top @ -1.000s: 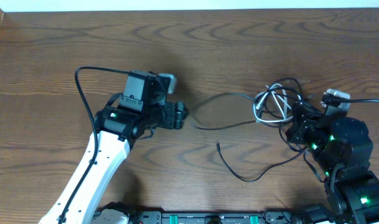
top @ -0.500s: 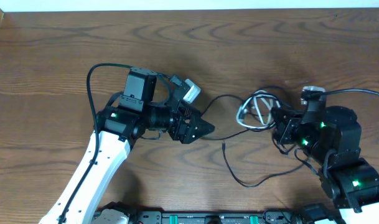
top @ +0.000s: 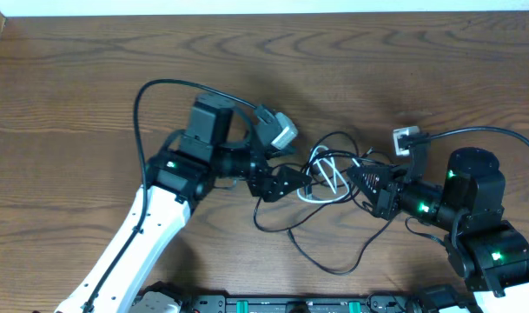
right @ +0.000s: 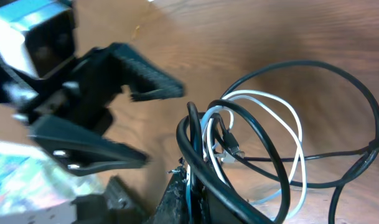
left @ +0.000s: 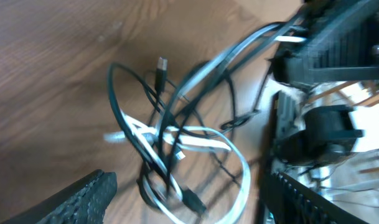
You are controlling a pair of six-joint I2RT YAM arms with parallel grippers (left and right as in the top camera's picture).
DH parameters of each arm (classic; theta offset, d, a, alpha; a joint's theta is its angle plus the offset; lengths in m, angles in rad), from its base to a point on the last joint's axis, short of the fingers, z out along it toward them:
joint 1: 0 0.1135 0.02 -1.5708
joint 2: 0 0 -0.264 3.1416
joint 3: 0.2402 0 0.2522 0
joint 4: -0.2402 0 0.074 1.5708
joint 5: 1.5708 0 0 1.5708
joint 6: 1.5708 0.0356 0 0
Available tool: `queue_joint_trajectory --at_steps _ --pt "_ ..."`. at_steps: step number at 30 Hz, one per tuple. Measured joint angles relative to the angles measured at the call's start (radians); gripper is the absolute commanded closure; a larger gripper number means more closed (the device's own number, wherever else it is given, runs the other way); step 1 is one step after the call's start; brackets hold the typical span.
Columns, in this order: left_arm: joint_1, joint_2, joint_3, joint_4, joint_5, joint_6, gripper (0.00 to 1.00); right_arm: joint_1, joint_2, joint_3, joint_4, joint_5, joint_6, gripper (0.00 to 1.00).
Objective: Untangle cables
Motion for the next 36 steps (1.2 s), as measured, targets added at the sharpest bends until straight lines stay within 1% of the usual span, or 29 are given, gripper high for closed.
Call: queue_joint_trajectory --at_steps 1,2,3,6,8,11,14,15,16,17,22,25,32,36 --pt "-0.020 0.000 0.000 0.006 -0.029 0.000 0.21 0.000 0.000 0.000 0.000 -0.019 0.000 0.99" --pt "-0.036 0.000 0.000 0.013 -0.051 0.000 0.25 0.000 0.000 0.000 0.000 -0.034 0.001 0.99" --pt "-0.055 0.000 0.000 0.019 -0.075 0.000 0.31 0.000 0.000 0.000 0.001 -0.047 0.003 0.99" --pt "-0.101 0.000 0.000 0.037 -0.148 -0.002 0.45 0.000 0.000 0.000 0.002 -0.085 0.011 0.99" --pt "-0.121 0.000 0.000 0.040 -0.199 0.000 0.48 0.000 0.000 0.000 0.002 -0.106 0.016 0.99" --pt "-0.127 0.000 0.000 0.041 -0.245 -0.006 0.58 0.000 0.000 0.000 0.002 -0.140 0.021 0.99" --pt "-0.127 0.000 0.000 0.048 -0.267 -0.023 0.77 0.000 0.000 0.000 0.002 -0.173 0.031 0.99" --pt "-0.128 0.000 0.000 0.049 -0.272 -0.027 0.86 0.000 0.000 0.000 0.002 -0.183 0.035 0.99" --pt "-0.128 0.001 0.000 0.050 -0.276 -0.027 0.90 0.000 0.000 0.000 0.002 -0.191 0.037 0.99" --pt "-0.128 0.003 0.000 0.050 -0.282 -0.030 0.92 0.000 0.000 0.000 0.002 -0.197 0.038 0.99" --pt "-0.132 0.024 0.000 0.050 -0.282 -0.038 0.92 0.000 0.001 0.000 -0.013 -0.188 0.040 0.99" --pt "-0.130 0.025 0.000 0.051 -0.285 -0.048 0.92 0.000 0.001 0.000 -0.057 -0.114 0.040 0.99" --pt "-0.090 -0.015 0.000 0.051 -0.285 -0.083 0.92 0.000 0.002 0.002 -0.201 0.180 0.041 0.99" --pt "-0.048 -0.074 0.000 0.058 -0.285 -0.108 0.92 0.000 0.002 0.003 -0.236 0.243 0.040 0.99"
